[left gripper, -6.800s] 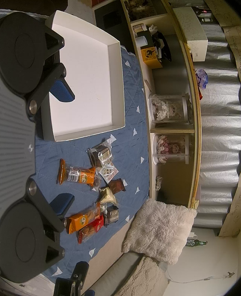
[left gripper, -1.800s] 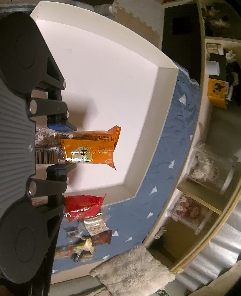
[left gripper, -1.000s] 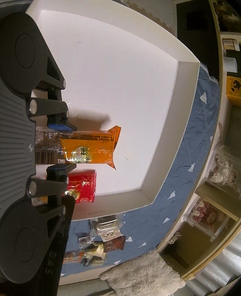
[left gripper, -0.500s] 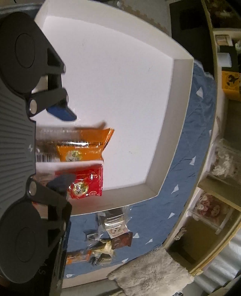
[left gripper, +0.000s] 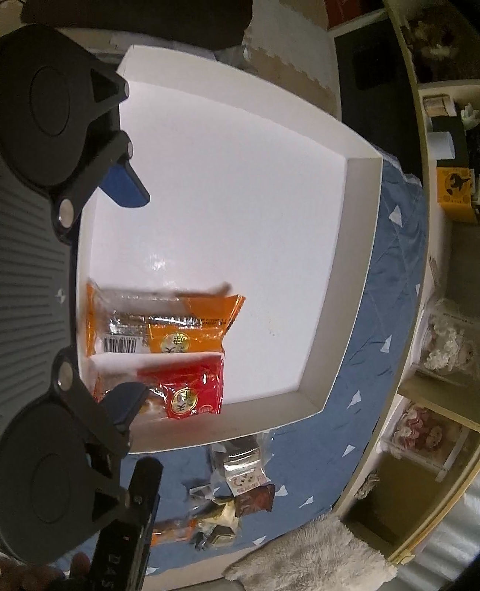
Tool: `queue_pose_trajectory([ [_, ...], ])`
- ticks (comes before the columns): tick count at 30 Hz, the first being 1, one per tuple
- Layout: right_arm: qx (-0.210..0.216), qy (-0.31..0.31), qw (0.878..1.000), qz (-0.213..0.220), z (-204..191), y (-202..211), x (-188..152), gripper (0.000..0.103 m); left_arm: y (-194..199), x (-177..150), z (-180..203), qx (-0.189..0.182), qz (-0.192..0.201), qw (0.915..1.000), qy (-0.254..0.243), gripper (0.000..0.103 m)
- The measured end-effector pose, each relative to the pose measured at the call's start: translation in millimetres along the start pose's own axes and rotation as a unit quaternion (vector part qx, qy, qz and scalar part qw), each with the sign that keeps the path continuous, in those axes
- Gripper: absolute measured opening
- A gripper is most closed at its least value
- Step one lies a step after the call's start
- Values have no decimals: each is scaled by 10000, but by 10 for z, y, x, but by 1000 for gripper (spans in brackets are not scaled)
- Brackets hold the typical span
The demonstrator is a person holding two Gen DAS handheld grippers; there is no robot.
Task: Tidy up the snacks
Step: 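Carry both pastries into the white tray and open both tools, then move both tools back toward the remaining snacks on the quilt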
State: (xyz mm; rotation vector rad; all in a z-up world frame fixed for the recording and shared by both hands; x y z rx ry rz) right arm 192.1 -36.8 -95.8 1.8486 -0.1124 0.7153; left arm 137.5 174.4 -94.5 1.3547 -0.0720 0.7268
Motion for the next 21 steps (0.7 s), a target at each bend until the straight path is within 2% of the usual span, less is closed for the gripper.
queue_pose_trajectory([
  [5, -95, 20, 9999, 91, 69, 94, -37, 78, 141, -39, 71, 119, 186, 9995, -240, 103],
  [7, -148, 74, 9998, 95, 95, 126, -67, 88, 180, -54, 95, 117, 246, 9992, -291, 103],
  [9, -166, 146, 9997, 128, 114, 159, -91, 103, 223, -62, 107, 114, 314, 9989, -317, 103],
  [16, -276, 384, 9988, 87, 196, 242, -163, 103, 377, -102, 191, 27, 581, 9977, -352, 103],
  [21, -345, 393, 9985, 166, 306, 377, -151, 103, 471, -143, 347, -50, 753, 9955, -575, 103],
])
Point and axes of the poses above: each gripper's, at about its wrist camera, not at the fingertips, and y roughly against the way its jaws point, z to its right, x to its top, the point moved 7 cm from there along -y, roughly the way its jaws point, and after that the axes turned 8 degrees about y, right-handed, at the moved point
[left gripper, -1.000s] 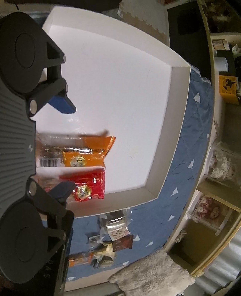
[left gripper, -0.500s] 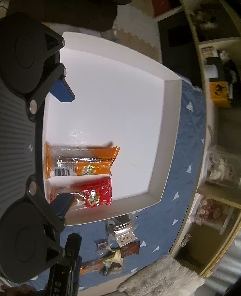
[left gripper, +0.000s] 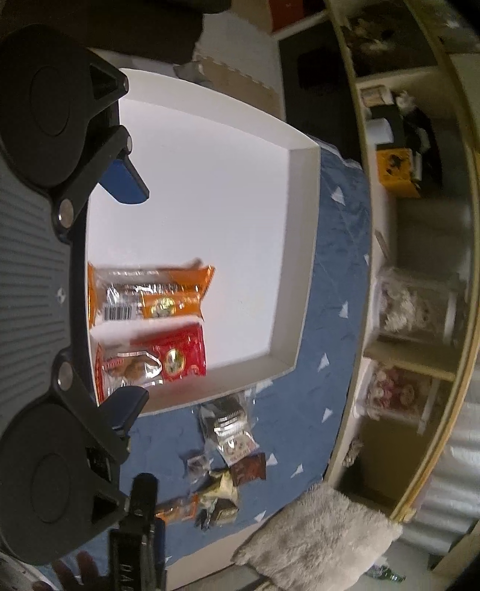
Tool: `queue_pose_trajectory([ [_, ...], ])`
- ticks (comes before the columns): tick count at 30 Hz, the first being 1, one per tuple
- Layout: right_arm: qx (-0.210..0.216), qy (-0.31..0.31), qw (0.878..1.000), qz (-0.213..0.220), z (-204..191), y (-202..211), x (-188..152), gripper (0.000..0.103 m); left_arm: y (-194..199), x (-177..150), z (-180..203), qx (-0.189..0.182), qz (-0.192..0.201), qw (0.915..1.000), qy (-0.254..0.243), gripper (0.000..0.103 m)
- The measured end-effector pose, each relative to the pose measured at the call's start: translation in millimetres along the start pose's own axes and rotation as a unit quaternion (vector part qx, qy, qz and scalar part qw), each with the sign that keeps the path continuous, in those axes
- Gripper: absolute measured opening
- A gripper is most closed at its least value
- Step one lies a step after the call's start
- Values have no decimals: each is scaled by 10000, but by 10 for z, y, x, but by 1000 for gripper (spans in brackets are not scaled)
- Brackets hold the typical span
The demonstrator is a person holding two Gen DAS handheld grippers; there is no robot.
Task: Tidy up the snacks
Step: 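Move both tools back toward the remaining snacks on the quilt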
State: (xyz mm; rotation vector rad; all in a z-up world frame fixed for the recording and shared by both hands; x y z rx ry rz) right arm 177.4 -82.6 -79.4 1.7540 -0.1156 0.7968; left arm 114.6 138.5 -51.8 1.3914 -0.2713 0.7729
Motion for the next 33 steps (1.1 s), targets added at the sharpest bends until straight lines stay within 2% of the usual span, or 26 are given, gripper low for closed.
queue_pose_trajectory([
  [9, -272, 78, 9993, 226, 345, 331, 2, 103, -32, 20, 370, -229, 35, 9995, -228, 103],
  [18, -849, -100, 9961, 232, 1027, 512, -134, 103, -179, 65, 928, -478, 0, 9981, -388, 103],
  [26, -1070, -518, 9925, 279, 1605, 468, -195, 103, -455, 112, 1410, -706, -237, 9966, -358, 103],
  [33, -1071, -868, 9898, 370, 1892, 244, -273, 103, -891, 209, 1848, -977, -599, 9934, -103, 103],
])
Point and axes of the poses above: each gripper's, at about its wrist camera, not at the fingertips, and y roughly against the way its jaws point, z to its right, x to its top, the point moved 7 cm from there along -y, roughly the way its jaws point, and after that the axes turned 8 degrees about y, right-handed, at the moved point
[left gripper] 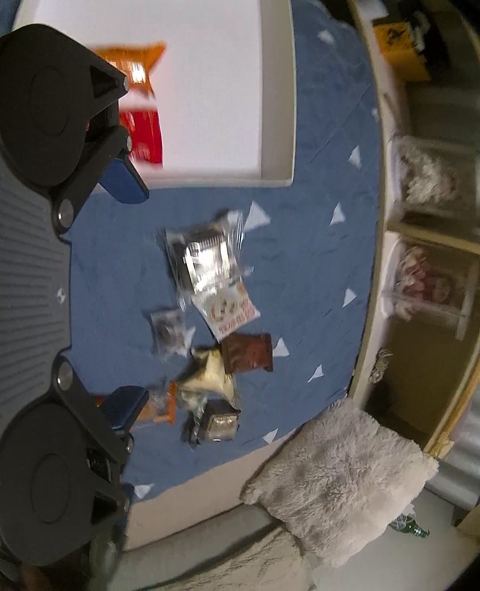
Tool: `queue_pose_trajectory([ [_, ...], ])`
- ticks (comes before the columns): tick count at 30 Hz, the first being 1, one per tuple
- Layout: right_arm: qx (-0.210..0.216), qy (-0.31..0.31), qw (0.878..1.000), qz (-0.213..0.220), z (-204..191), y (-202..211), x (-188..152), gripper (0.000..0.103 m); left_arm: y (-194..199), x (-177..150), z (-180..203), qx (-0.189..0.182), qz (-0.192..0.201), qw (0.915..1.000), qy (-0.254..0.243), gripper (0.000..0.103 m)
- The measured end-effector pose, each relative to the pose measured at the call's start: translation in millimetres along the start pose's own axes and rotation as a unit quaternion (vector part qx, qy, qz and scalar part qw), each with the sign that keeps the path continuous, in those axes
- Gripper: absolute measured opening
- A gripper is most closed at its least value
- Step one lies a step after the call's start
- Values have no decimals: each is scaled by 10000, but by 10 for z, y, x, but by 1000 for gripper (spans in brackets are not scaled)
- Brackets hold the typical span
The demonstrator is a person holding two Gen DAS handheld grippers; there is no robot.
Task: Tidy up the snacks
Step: 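Move both tools back toward the remaining snacks on the quilt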
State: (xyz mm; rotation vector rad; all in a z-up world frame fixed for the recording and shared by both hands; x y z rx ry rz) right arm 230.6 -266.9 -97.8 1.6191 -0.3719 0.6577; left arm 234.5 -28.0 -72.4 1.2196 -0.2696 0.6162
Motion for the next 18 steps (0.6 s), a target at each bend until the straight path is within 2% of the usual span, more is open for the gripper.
queue_pose_trajectory([
  [4, 7, -203, 9998, -58, 111, -171, 34, 103, -264, 120, 170, -7, -142, 9999, 78, 103],
  [13, 331, -553, 9968, -470, 193, -571, 91, 103, -780, 357, 225, 752, -517, 9958, -7, 103],
  [18, 431, -768, 9927, -829, 271, -737, 55, 103, -1006, 485, 139, 1051, -744, 9914, 243, 103],
])
Point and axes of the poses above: each gripper's, at about its wrist camera, not at the fingertips, and y roughly against the way its jaws point, z to its right, x to its top, the point moved 7 cm from there along -y, roughly the way its jaws point, and after that the axes turned 8 degrees about y, right-handed, at the moved point
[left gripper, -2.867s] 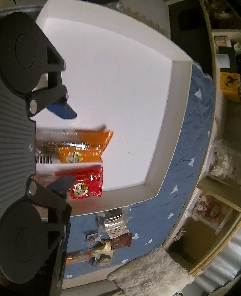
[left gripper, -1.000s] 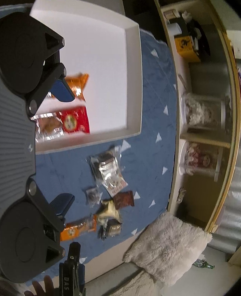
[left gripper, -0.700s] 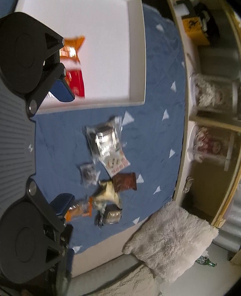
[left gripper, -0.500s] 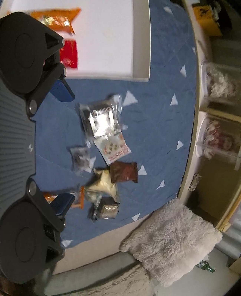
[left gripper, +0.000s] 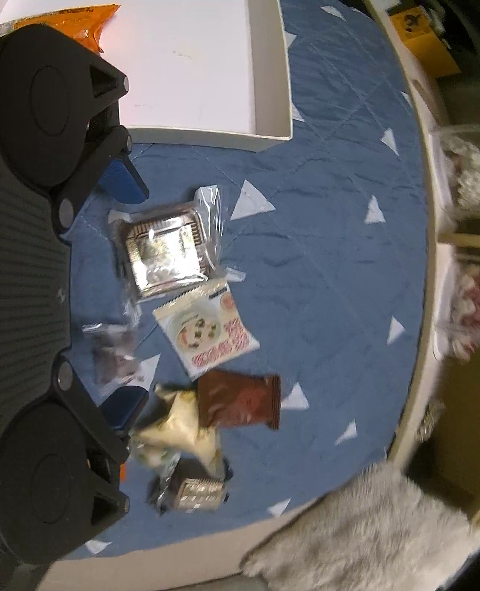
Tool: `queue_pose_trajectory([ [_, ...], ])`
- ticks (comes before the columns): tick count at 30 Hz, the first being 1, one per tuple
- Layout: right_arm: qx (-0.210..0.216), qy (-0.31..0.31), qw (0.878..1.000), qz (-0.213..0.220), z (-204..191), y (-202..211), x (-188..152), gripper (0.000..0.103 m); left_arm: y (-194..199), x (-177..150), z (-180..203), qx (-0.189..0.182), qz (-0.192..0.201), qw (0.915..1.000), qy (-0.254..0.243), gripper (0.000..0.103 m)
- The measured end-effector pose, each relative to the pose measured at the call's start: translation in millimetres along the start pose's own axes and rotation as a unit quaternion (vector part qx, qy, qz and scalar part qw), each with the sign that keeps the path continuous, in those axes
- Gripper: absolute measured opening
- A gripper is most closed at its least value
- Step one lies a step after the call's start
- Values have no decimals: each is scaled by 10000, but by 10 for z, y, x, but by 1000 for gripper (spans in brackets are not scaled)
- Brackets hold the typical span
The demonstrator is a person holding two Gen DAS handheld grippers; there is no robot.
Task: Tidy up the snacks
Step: 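Move both tools back toward the remaining snacks on the quilt, then grasp the brown square cake with the left tool while the right tool grasps the clear-wrapped pastry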
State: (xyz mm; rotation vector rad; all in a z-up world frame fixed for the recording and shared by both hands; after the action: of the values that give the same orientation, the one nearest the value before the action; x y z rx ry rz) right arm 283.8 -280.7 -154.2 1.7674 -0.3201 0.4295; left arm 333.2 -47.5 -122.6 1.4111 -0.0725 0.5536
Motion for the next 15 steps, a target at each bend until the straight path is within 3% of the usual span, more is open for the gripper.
queue_pose_trajectory([
  [4, 18, -179, 9997, -189, 72, -121, -9, 102, -118, 57, -53, 250, -107, 9995, 170, 102],
  [6, 40, -203, 9994, -284, 64, -162, -17, 99, -159, 84, -101, 316, -113, 9987, 376, 93],
  [9, 86, -73, 9992, -375, 15, -219, -22, 91, -223, 115, -167, 364, -107, 9972, 637, 90],
  [15, 184, 241, 9987, -410, -145, -257, -50, 86, -365, 150, -173, 594, -77, 9962, 638, 71],
])
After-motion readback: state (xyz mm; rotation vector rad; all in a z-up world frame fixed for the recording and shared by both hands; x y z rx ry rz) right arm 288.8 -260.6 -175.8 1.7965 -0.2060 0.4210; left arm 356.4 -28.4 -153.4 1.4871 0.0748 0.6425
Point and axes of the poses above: each gripper's, at about its wrist camera, not at the fingertips, and y roughly against the way its jaws point, z to its right, x to its top, the point moved 7 cm from there along -y, roughly the way its jaws point, and after that the axes turned 8 degrees about y, right-handed, at the moved point
